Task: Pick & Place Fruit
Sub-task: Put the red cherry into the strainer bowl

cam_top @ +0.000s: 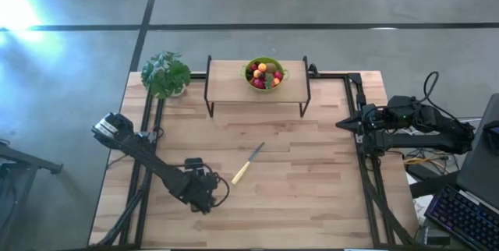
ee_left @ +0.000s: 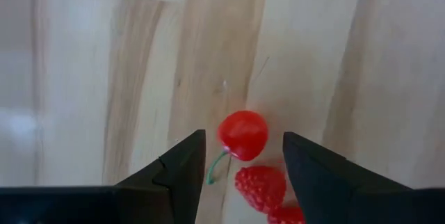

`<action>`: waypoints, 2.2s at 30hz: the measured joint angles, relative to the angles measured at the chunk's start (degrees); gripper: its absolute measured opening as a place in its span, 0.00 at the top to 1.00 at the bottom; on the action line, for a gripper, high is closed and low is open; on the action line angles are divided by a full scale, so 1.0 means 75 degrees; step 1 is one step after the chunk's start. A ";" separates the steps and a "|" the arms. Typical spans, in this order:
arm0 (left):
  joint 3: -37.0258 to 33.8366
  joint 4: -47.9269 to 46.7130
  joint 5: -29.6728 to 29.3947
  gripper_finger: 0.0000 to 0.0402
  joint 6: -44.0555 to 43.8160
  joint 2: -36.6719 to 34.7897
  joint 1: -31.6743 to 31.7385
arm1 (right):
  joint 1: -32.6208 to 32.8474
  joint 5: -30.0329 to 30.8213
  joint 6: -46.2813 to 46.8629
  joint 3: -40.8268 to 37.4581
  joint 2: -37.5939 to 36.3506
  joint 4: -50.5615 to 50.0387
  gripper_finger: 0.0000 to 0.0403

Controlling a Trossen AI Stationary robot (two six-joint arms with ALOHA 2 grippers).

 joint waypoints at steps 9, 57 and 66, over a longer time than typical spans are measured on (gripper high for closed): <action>-0.0539 0.0477 0.0024 0.51 -0.0097 0.0000 0.0030 | -0.0003 0.0000 0.0000 -0.0001 0.0001 0.0000 0.98; -0.0252 0.1180 -0.0638 0.92 0.1023 0.0023 0.0062 | -0.0003 0.0000 0.0000 0.0001 -0.0001 0.0003 0.98; -0.0230 0.1166 -0.0576 0.99 0.1080 0.0020 0.0058 | -0.0001 0.0000 0.0000 -0.0001 0.0002 0.0002 0.98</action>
